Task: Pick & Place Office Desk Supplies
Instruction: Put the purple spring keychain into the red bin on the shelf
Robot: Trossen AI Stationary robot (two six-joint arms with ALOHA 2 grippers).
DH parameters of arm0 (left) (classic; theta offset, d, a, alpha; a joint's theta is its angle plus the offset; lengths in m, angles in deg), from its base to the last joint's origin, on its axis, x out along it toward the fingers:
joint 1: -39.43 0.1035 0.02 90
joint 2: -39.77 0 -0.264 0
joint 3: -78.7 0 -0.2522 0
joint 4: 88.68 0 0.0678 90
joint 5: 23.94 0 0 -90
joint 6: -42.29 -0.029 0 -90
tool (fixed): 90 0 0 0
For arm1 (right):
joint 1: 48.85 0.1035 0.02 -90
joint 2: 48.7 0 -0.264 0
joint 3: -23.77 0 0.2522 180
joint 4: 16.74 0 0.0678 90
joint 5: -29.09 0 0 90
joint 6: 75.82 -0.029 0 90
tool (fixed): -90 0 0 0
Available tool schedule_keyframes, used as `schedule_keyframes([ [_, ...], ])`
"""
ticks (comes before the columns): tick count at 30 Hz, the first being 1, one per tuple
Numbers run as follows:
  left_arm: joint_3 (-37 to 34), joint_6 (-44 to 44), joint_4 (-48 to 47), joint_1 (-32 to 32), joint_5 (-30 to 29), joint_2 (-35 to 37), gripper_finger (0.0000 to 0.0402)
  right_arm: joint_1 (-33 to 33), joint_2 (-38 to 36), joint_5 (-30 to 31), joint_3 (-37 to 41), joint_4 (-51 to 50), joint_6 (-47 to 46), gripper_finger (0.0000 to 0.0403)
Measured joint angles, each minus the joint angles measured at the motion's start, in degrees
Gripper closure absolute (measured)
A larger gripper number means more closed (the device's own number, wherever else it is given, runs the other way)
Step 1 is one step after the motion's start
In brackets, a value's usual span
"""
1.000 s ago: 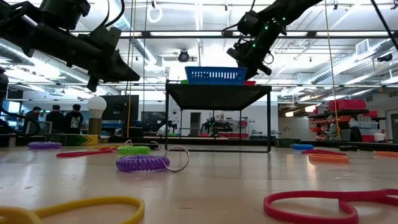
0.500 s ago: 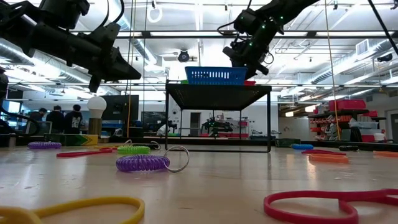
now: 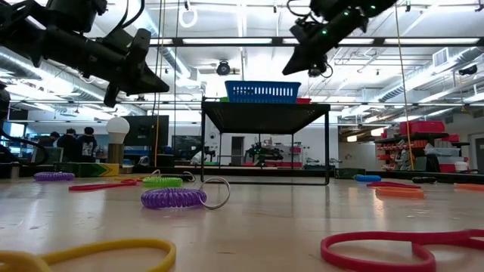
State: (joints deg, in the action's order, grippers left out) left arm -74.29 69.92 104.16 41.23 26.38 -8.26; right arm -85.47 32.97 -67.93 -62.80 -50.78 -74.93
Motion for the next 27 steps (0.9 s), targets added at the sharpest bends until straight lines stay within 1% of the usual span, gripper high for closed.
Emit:
schedule_keyframes([
  [2, 1.41, -0.03, -2.69, -0.27, -0.24, 0.0, 0.0396, 0.02, -2.79, -0.25, 3.83, 2.91, -0.02, 0.0388],
  [4, 4.19, -0.25, -7.79, -0.56, -0.15, 0.0, 0.0397, 0.03, -5.73, -0.29, 6.6, 3.48, 0.02, 0.0388],
  [8, 12.35, 0.28, -23.16, -1.91, 3.12, 0.0, 0.0397, 0.24, -11.36, -0.28, 11.16, 3.18, 0.71, 0.0399],
  [13, 22.9, 3.61, -43.42, -4.73, 7.11, -0.02, 0.0397, 1.18, -18.16, 0.57, 15.21, 3.36, 1.96, 0.0391],
  [16, 28.36, 9.4, -55.45, -5.96, 9.85, -0.02, 0.0396, 2.1, -21.17, 3.26, 17.32, 4.33, 1.9, 0.0393],
  [18, 30.99, 13.1, -61.69, -7.07, 11.88, -0.27, 0.0396, 2.33, -22.56, 4.18, 18.52, 5.09, 1.96, 0.0396],
  [20, 32.82, 15.59, -65.76, -8.82, 13.37, -1.43, 0.0396, 2.39, -23.35, 4.5, 19.56, 5.55, 1.65, 0.0398],
  [23, 33.29, 20.82, -70.78, -11.86, 16.11, -3.39, 0.0396, 2.43, -23.95, 4.57, 20.45, 6.0, 0.85, 0.0397],
  [27, 33.36, 30.32, -75.5, -14.45, 20.3, -8.69, 0.039, 3.1, -24.16, 4.59, 20.83, 5.19, -0.45, 0.0391],
])
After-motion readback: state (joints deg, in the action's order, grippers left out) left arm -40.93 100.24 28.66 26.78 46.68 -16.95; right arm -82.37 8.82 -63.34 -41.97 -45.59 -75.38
